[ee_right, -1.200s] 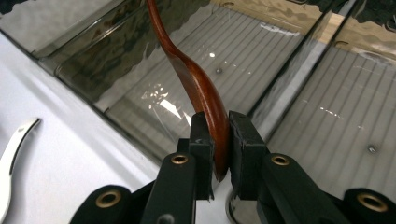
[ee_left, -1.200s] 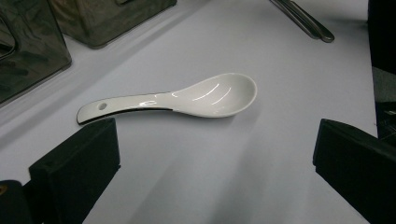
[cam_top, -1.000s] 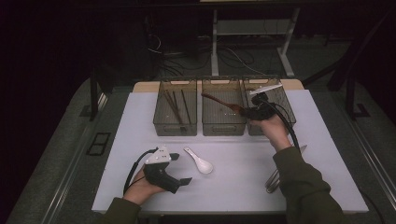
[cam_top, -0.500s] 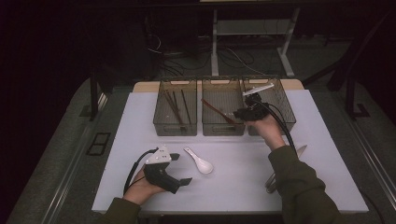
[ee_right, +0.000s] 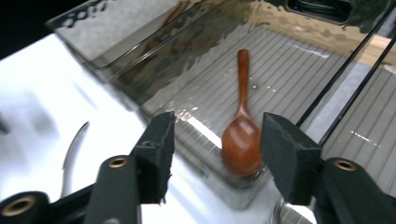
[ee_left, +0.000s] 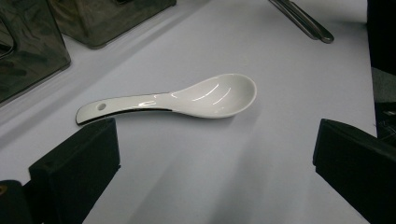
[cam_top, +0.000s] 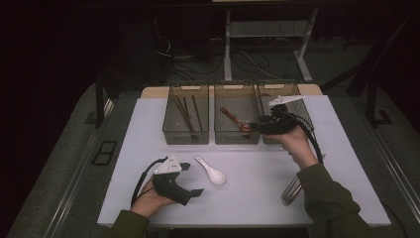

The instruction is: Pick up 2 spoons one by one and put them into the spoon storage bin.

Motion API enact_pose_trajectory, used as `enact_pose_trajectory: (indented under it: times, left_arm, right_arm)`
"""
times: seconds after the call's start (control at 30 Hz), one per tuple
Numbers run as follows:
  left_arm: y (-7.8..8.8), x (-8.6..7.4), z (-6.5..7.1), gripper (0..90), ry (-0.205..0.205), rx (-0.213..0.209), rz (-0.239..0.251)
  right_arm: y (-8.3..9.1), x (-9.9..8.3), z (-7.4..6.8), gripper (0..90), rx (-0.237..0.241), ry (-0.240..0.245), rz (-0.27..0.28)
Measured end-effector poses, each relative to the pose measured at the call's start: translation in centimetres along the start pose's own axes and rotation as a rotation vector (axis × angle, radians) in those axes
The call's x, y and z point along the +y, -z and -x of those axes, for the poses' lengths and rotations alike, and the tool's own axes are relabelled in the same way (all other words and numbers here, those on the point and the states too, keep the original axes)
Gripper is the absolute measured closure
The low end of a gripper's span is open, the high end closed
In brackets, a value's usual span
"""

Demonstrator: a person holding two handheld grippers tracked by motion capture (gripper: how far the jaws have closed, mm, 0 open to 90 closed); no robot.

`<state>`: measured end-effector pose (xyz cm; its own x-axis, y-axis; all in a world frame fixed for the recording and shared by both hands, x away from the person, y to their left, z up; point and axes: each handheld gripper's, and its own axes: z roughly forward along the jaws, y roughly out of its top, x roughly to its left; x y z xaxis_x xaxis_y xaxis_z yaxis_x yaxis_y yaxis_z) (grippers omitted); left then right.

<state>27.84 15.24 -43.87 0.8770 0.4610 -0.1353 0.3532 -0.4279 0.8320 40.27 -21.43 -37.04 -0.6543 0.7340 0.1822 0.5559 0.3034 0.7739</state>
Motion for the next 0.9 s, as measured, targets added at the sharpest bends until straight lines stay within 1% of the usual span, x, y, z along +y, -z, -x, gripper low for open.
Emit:
enact_pose_trajectory:
  times: [0.07, 0.13, 0.2, 0.3, 0.33, 0.4, 0.47, 0.57, 0.63, 0.67, 0.73, 0.83, 0.9]
  left_arm:
    - [0.0, 0.0, 0.0, 0.0, 0.001, 0.0, 0.0]
    - [0.0, 0.0, 0.0, 0.0, 0.007, 0.001, -0.002]
    - [-0.1, 0.0, -0.1, 0.0, 0.009, -0.001, -0.004]
    - [-0.1, 0.0, -0.1, 0.0, 0.009, 0.0, -0.012]
    - [-0.1, 0.0, -0.1, 0.0, 0.01, 0.0, -0.011]
    - [-0.1, 0.0, -0.1, 1.8, 0.013, 0.0, -0.007]
    - [-0.1, 0.0, -0.1, 2.7, 0.016, 0.005, -0.005]
    - [0.0, 0.1, -0.2, 6.0, 0.023, 0.016, -0.011]
    - [0.0, 0.0, -0.3, 10.7, 0.022, 0.024, -0.018]
    - [-0.1, 0.1, -0.3, 13.7, 0.022, 0.028, -0.02]
    - [-0.1, 0.1, -0.3, 15.6, 0.017, 0.032, -0.025]
    - [0.0, 0.3, -0.4, 20.3, 0.014, 0.042, -0.023]
    - [0.0, 0.5, -0.4, 25.1, 0.012, 0.041, -0.016]
  right_arm:
    - [0.6, -0.7, -0.1, 39.5, 0.017, 0.003, 0.0]
    - [1.3, -1.6, -0.1, 37.5, 0.03, -0.005, 0.005]
    - [1.8, -2.6, 0.0, 35.7, 0.056, -0.014, 0.006]
    - [2.6, -3.9, 0.2, 33.0, 0.028, -0.021, -0.004]
    - [2.9, -4.4, 0.3, 32.3, 0.026, -0.025, -0.005]
    - [3.4, -5.2, 0.5, 31.2, 0.047, -0.029, 0.007]
    - [3.9, -6.2, 0.5, 29.4, 0.065, -0.044, 0.018]
    - [4.8, -7.7, 0.4, 26.8, 0.06, -0.037, 0.036]
    - [5.2, -8.5, 0.2, 26.0, 0.06, -0.032, 0.041]
    - [5.4, -9.0, 0.1, 25.4, 0.058, -0.024, 0.044]
    - [5.7, -9.9, -0.1, 25.1, 0.055, -0.01, 0.045]
    - [6.2, -11.0, -0.3, 24.2, 0.047, 0.009, 0.053]
    - [6.5, -11.5, -0.5, 23.5, 0.044, 0.015, 0.061]
